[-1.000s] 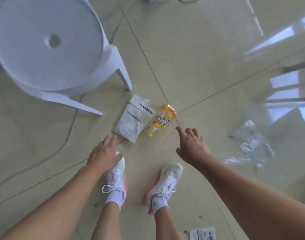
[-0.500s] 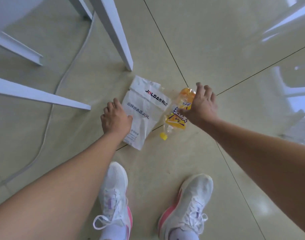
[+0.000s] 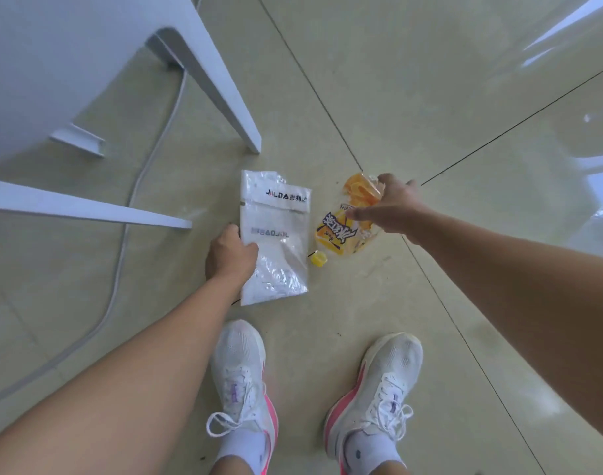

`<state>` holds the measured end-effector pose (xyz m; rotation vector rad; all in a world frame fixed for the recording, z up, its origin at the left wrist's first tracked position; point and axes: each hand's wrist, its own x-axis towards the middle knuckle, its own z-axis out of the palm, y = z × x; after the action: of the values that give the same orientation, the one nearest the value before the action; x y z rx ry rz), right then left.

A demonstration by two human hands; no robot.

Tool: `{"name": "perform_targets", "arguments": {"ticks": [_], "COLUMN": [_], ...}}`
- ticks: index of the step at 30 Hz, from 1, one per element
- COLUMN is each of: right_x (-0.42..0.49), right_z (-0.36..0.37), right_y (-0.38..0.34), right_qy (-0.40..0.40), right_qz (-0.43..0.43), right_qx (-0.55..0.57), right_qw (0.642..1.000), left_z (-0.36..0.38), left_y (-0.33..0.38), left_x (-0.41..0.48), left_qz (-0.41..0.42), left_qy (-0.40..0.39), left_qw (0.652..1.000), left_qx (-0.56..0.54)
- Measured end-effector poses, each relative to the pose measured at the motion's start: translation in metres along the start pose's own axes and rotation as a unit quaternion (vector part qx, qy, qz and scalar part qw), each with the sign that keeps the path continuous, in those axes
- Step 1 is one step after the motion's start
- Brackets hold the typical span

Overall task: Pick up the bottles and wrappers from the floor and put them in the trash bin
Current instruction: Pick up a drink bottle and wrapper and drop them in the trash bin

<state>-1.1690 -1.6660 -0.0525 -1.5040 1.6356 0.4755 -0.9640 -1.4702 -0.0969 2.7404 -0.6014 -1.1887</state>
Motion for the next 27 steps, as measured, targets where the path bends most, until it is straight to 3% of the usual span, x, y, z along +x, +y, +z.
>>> {"name": "perform_targets", "arguments": {"ticks": [8, 15, 21, 27], "right_x": [-0.129, -0.326, -0.514, -0.683], "right_z": [-0.139, -0.312, -0.419, -0.471], "right_y": [-0.011, -0.006, 0.007, 0.035], "right_qy": [0.045, 0.118, 0.223, 0.33], "right_qz": [-0.001, 0.018, 0.059, 0.114], "right_qx": [0.062, 0.106, 0.166, 0.229], "right_qw": [0.997, 0.987, 0.959, 0.909], "left_z": [-0.103, -0.227, -0.321, -0.385], "left_y": [0.1, 0.234, 0.329, 0.353], "left_x": [-0.118, -0.285, -0.447, -0.583], "left_qz": [0.073, 0.163, 0.291, 0.399], "left_qy": [-0.031, -0.047, -0.048, -0.089], "left_qw": [0.997, 0.983, 0.947, 0.897], "left_qx": [-0.004, 0.075, 0.127, 0.167]}}
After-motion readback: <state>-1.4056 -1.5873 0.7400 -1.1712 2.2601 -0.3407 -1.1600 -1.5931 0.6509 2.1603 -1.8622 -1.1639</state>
